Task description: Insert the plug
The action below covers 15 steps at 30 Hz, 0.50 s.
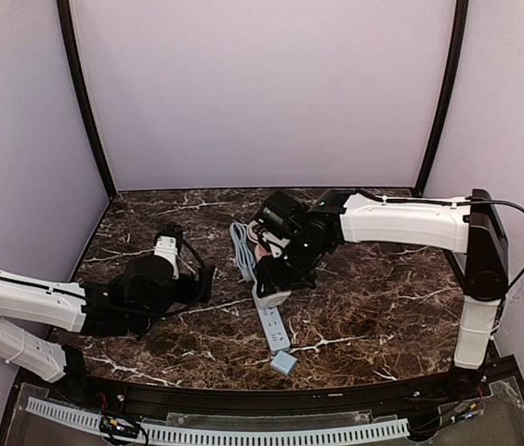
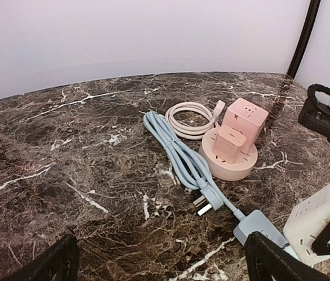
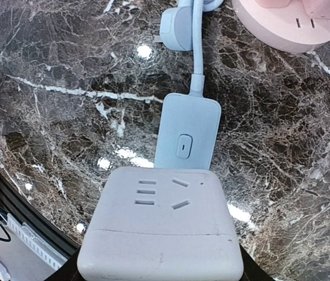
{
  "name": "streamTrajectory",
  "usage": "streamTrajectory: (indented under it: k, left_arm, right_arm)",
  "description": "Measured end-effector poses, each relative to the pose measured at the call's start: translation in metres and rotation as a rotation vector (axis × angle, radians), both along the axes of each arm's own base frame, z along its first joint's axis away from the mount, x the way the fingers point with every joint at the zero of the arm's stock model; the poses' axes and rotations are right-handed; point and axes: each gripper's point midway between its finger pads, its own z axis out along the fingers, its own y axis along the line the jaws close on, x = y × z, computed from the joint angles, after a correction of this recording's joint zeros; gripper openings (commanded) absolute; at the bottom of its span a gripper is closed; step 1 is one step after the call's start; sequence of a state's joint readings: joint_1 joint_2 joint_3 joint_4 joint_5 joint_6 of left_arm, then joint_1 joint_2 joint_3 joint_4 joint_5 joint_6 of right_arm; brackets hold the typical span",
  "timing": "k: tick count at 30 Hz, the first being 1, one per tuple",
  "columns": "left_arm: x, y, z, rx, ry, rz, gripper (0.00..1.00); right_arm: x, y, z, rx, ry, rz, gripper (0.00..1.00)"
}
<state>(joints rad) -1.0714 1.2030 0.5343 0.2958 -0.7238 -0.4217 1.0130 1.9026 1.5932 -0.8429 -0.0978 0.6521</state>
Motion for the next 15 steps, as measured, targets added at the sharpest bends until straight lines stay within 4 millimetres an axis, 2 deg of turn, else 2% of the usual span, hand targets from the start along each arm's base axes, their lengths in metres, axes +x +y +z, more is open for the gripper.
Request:
streamTrajectory:
  k: [7, 15]
  left_arm:
    - [0.001, 0.005, -0.002, 0.007, -0.015, 0.004, 0.99]
    - [0.001, 0.002, 0.0, -0.006, -0.021, -0.005, 0.99]
  right_arm:
    - [-0.003, -0.003, -0.021, -0.058, 0.041, 0.0, 0.0]
    - [-0.009, -0.004, -0.022, -0.062, 0.077, -0.034, 0.0]
